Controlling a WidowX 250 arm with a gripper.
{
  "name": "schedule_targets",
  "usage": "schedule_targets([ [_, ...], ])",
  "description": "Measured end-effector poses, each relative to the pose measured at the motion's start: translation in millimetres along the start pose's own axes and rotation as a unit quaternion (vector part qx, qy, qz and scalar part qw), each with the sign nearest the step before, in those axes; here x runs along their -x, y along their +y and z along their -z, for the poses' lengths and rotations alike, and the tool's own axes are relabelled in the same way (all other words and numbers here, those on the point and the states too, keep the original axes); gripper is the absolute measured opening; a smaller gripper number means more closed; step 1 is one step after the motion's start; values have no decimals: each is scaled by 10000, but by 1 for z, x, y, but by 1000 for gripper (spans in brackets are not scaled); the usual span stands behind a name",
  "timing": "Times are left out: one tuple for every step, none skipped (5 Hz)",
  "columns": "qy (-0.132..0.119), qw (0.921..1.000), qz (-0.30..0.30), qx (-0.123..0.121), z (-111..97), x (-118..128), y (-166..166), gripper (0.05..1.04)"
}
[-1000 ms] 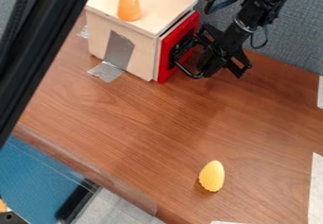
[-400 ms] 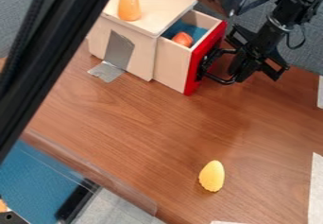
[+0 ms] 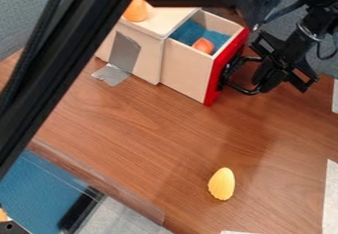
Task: Opens the drawer.
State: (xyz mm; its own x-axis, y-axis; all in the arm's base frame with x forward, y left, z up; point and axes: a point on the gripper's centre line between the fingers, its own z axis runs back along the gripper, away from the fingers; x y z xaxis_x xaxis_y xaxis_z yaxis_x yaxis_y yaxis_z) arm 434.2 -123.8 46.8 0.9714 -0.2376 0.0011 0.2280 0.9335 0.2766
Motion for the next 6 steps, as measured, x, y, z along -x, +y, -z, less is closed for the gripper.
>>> schedule_targets([
  [-9,10000,-2,1,-1,0,0,138],
  [-7,10000,-47,17,0,0,-1,183],
  [-114,9999,49,107,1,-2,-6,418],
  [-256,9995,-8,173,-18,0,-3,722],
  [-515,9978,-104,406,-50,4,3,975],
  [-688,9949,-280,682,-74,10,19,1002],
])
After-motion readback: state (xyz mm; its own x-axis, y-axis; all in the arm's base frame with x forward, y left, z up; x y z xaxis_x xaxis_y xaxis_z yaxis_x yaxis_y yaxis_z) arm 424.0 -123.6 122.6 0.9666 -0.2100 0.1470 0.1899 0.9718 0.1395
